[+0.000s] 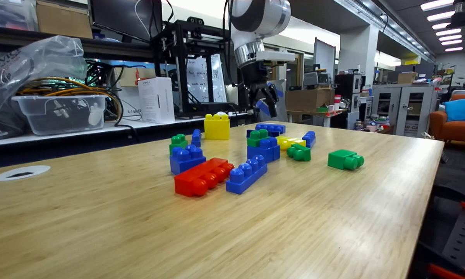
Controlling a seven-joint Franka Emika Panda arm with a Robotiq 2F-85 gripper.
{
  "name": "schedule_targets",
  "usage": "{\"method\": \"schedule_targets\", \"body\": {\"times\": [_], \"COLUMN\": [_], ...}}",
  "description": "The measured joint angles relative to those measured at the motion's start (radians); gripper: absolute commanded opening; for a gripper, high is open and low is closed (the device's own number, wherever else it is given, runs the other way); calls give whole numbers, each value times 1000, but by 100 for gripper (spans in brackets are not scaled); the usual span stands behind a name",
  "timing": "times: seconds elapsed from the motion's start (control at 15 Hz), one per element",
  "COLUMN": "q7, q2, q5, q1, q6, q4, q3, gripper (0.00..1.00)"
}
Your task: Turn the blue legos with the green legos on the top anti clockwise then put the green legos on top of the same legos
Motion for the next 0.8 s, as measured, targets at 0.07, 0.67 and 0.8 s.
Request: {"method": "schedule_targets", "body": {"times": [0.07, 0.67, 0.8], "q7": [16, 8, -27], "q2": [10, 31, 41], "q5": [4, 59, 62], "q1": [8, 60, 60], "q6": [-25, -98, -98], "q4": [16, 53, 53], "q3": [0, 11, 13], "gripper": [100, 100, 100]}}
